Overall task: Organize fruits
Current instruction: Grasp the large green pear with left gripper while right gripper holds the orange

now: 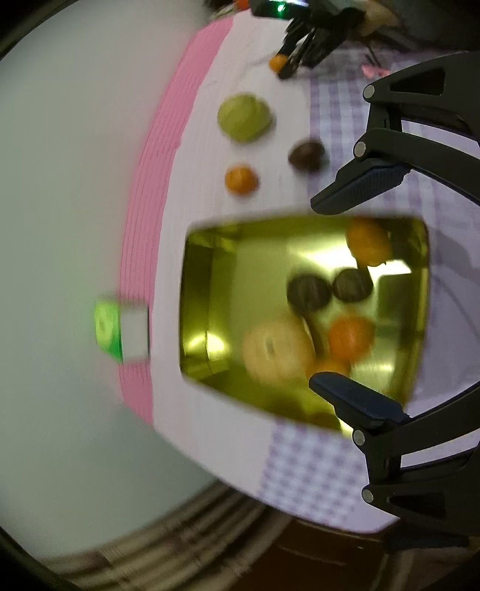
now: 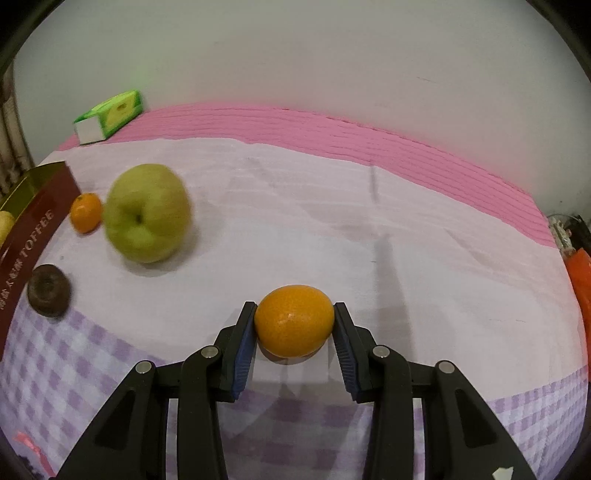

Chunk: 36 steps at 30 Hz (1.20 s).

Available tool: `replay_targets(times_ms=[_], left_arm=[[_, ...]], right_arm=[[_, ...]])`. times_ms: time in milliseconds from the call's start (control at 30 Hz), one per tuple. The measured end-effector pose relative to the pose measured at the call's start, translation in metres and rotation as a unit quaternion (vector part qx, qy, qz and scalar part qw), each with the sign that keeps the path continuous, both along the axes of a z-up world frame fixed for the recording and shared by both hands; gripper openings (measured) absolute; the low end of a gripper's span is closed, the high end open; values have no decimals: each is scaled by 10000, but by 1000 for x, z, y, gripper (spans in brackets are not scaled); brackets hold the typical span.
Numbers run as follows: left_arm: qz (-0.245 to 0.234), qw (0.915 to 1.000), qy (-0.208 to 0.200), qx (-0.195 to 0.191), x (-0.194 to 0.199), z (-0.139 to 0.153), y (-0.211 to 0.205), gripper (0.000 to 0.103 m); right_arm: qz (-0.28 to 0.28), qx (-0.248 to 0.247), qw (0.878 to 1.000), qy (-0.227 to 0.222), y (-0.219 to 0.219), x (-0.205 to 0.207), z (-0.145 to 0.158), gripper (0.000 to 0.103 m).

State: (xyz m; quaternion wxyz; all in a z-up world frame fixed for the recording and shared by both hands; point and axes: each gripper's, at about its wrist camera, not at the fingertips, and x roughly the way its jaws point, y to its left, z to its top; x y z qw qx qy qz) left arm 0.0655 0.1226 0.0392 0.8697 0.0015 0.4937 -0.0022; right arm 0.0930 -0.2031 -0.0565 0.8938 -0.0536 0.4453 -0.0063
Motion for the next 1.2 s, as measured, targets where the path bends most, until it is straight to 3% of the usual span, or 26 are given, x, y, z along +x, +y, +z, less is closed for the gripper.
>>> replay_targets(times_ms=[167, 400, 733, 1200], left_arm=[[-666, 9977, -9, -130, 26, -2, -67, 88], [-1150, 9925, 142, -399, 60, -15, -133, 88], [-1146, 9894, 553, -696, 97, -43, -168, 88], [-932, 9906, 803, -600, 127, -80, -194, 88]], right_arm=[[-156, -29, 9999, -42, -17, 1, -1, 37], [-125, -32, 9998, -140, -12, -2, -2, 37], [-100, 316, 9994, -105, -30, -12, -1, 37], [-108, 445, 9989, -76, -29, -6, -3, 37]])
